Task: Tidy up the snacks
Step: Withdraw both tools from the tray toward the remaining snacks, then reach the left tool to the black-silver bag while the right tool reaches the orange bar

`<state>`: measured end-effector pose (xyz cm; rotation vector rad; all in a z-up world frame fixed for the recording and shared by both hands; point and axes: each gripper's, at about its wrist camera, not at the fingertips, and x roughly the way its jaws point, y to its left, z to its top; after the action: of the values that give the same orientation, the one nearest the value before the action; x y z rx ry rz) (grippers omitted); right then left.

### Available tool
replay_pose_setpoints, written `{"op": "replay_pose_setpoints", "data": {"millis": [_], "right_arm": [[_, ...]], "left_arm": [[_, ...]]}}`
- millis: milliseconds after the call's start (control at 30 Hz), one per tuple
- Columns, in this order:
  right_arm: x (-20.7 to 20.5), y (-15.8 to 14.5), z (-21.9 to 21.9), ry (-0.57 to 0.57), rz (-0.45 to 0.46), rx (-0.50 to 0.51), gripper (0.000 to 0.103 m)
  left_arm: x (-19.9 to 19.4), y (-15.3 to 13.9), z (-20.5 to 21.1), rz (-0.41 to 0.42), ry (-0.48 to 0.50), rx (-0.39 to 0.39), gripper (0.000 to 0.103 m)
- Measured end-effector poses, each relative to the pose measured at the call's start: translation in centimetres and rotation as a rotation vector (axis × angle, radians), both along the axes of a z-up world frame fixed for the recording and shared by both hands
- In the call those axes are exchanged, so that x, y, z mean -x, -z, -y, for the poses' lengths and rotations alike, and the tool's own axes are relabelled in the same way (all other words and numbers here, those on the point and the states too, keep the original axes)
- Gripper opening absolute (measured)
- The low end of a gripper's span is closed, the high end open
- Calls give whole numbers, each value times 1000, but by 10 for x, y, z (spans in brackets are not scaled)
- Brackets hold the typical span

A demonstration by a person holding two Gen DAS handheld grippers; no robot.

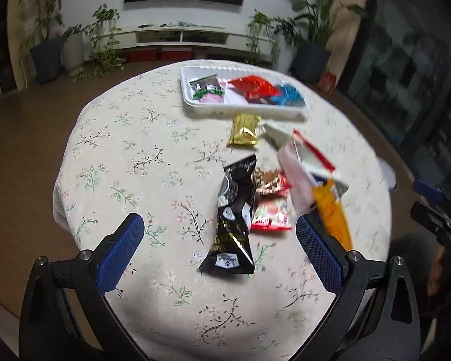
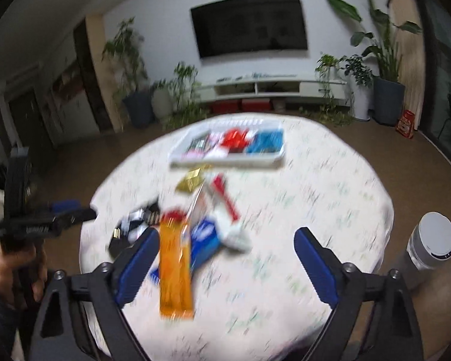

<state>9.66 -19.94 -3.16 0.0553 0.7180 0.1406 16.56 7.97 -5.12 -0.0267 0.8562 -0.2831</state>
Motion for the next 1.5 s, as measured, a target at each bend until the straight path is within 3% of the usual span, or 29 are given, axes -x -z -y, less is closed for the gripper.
{"op": "replay_pose_setpoints", "data": {"millis": [133,267,400,467,533,933,1133,1433,1500], "right_arm": [[5,17,-23,-21,-36,27,91],[4,23,-34,-35,-52,41,91],[2,30,-38,-46,-75,54,91],[1,33,-38,-47,-84,60,91],[1,36,-38,-48,-88,69,90],[-7,50,-42,-65,-122,80,87],[-9,55,-40,-61,-136,77,87],[-13,58,-41,-65,-144,79,87],[-13,59,-43,-73,-146,87,86]], "left_arm": [[-11,6,8,-16,18,-42,102],[-36,21,15,-100,54,-75,102],[-51,29,18,-124,89,-65,102],[-56,32,19,-125,105,-62,95],[-64,35,21,-140,110,-73,77],[-93,57,37,-208,141,-182,75],[-103,65,36,-223,168,-168,61],[-101,72,45,-246,217,-204,60],[-101,72,44,-231,212,-203,55]]}}
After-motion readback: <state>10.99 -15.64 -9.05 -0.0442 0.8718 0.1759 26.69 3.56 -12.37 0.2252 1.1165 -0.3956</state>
